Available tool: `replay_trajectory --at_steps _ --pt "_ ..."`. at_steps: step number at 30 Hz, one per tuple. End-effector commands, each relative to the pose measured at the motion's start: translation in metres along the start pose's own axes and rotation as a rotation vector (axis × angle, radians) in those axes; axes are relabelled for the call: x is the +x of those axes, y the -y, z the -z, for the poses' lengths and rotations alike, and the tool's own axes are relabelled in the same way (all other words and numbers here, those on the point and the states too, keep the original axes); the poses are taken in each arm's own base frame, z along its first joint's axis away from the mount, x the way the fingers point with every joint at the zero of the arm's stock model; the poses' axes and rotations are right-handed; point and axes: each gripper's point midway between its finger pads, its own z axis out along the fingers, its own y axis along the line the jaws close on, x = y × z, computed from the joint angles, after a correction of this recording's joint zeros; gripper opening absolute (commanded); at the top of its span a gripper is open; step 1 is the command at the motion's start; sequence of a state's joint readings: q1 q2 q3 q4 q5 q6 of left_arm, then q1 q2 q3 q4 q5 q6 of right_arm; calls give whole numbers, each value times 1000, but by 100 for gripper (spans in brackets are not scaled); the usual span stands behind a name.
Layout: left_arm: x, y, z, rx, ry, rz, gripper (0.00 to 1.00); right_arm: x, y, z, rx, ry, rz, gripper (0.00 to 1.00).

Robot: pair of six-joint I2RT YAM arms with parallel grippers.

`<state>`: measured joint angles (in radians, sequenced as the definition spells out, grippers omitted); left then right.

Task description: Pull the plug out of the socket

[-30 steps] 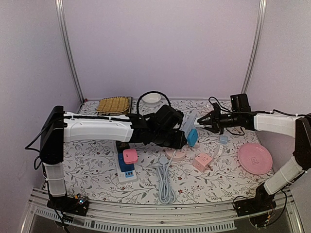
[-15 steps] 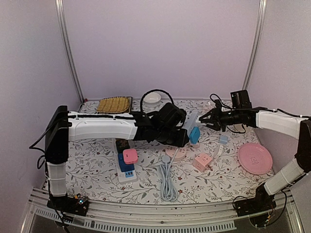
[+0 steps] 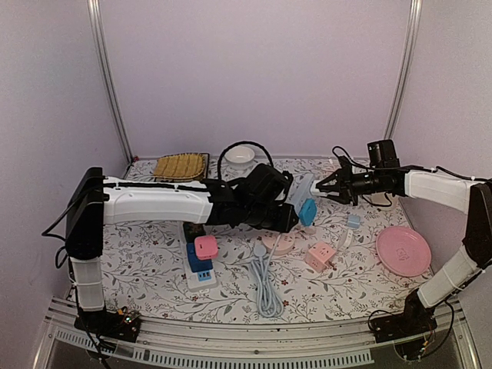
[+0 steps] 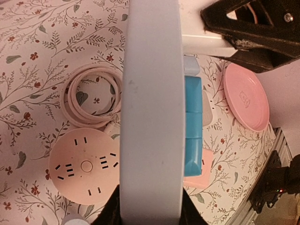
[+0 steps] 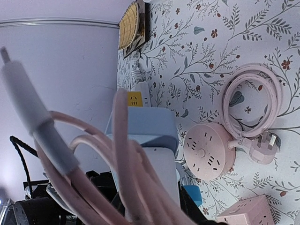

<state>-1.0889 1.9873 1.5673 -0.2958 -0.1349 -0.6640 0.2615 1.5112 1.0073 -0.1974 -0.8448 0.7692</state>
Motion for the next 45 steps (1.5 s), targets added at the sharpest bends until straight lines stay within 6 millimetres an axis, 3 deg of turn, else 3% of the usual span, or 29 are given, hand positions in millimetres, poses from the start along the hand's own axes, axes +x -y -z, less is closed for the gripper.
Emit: replay_trajectory --at_steps 1,6,12,21,25,28,37,41,45 --pt "0 -111 -1 -317 -29 142 0 0 -45 17 -91 6 117 3" --pt "-8 -104 -10 -279 -30 149 0 9 -59 9 -24 34 200 3" --pt "-15 -100 -18 -267 -32 142 0 15 -61 3 12 26 229 3" --pt "-3 -116 -3 -314 -40 160 0 -3 -43 18 -53 -8 149 3" --pt "6 -126 1 -332 -46 177 0 -4 -46 18 -101 -25 147 3" --pt "-1 -123 13 -305 -18 197 0 1 -50 17 -152 -31 135 3" --pt "-7 -112 5 -266 -18 188 0 6 -64 12 -77 14 188 3" --pt "-17 -103 7 -245 1 178 0 1 -48 9 -39 9 173 3" --pt "-26 -92 14 -222 24 155 0 -12 -7 3 44 20 125 3"
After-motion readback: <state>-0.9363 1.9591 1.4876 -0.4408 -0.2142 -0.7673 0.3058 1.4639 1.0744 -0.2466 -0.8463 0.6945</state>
